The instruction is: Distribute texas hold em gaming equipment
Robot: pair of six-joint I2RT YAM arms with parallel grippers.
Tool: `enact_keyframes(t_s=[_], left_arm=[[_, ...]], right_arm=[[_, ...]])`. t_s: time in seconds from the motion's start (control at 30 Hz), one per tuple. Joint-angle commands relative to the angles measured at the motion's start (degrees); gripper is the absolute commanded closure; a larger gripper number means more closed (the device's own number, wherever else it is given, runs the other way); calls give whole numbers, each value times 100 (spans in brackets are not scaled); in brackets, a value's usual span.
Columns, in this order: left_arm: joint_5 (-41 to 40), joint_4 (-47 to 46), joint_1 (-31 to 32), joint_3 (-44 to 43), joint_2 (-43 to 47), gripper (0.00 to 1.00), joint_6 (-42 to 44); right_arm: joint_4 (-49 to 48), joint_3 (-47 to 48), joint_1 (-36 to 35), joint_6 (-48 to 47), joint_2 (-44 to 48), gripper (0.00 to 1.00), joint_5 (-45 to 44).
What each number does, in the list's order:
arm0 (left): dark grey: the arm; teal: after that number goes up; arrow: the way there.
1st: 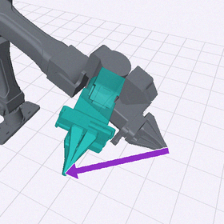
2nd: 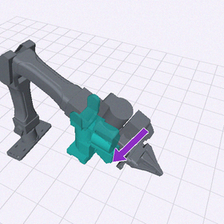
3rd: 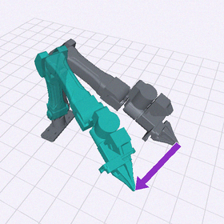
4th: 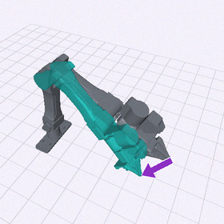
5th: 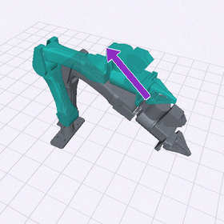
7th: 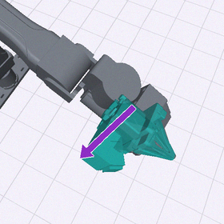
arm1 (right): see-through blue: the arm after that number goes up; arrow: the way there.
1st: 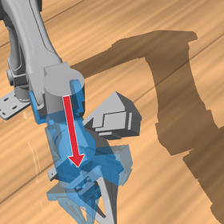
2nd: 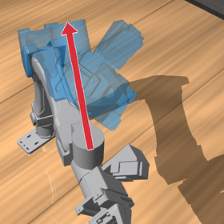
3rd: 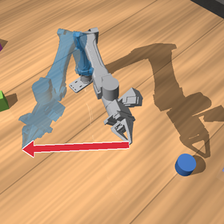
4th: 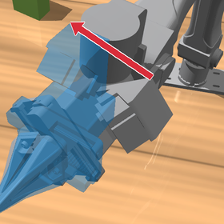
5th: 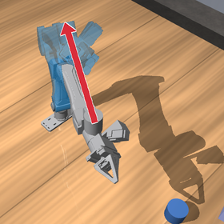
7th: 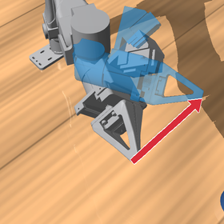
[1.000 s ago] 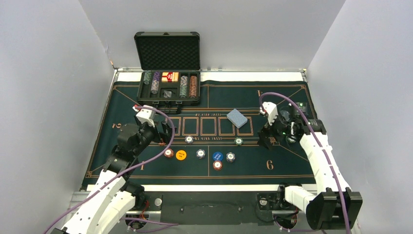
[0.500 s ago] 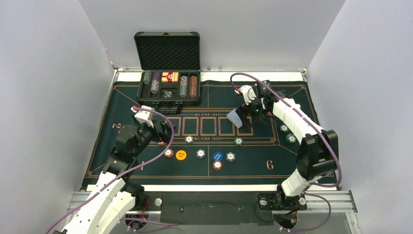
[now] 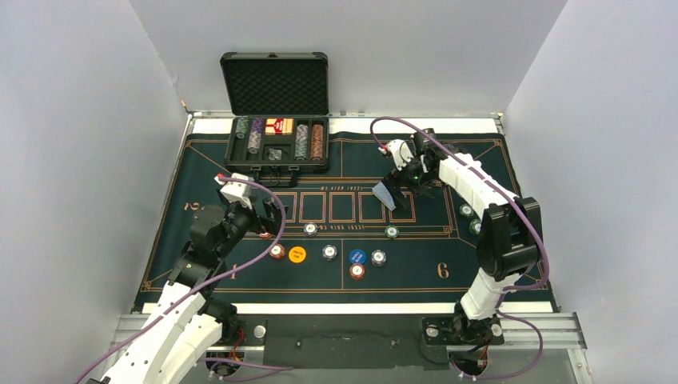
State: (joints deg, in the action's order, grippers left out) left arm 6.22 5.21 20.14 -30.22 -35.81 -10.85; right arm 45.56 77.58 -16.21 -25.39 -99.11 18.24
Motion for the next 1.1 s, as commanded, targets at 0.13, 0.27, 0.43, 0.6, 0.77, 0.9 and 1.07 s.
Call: enact_keyframes(t_s=[0.13, 0.27, 0.43, 0.6, 0.77, 0.9, 1.07], left_arm=[[-33, -235, -28, -160, 6, 3, 35], [-62, -221, -28, -164, -17, 3, 52], [-133, -184, -28, -175, 19, 3, 69], [-128, -174, -25, -177, 28, 3, 85], [-145, -172, -28, -186, 17, 3, 99], [-147, -177, -28, -186, -20, 3, 108], [-154, -176, -33, -185, -59, 3, 123]], right_arm=[[-20, 195, -29, -504, 364, 0, 479], [-303, -11, -32, -457, 409, 0, 499], [-563, -76, -55, -33, 237, 0, 314], [-548, 182, -137, 253, -122, 0, -14], [-498, 381, -242, 422, -524, 0, -194], [-430, 608, -247, 535, -866, 0, -345], [-392, 729, -266, 578, -1080, 0, -301]])
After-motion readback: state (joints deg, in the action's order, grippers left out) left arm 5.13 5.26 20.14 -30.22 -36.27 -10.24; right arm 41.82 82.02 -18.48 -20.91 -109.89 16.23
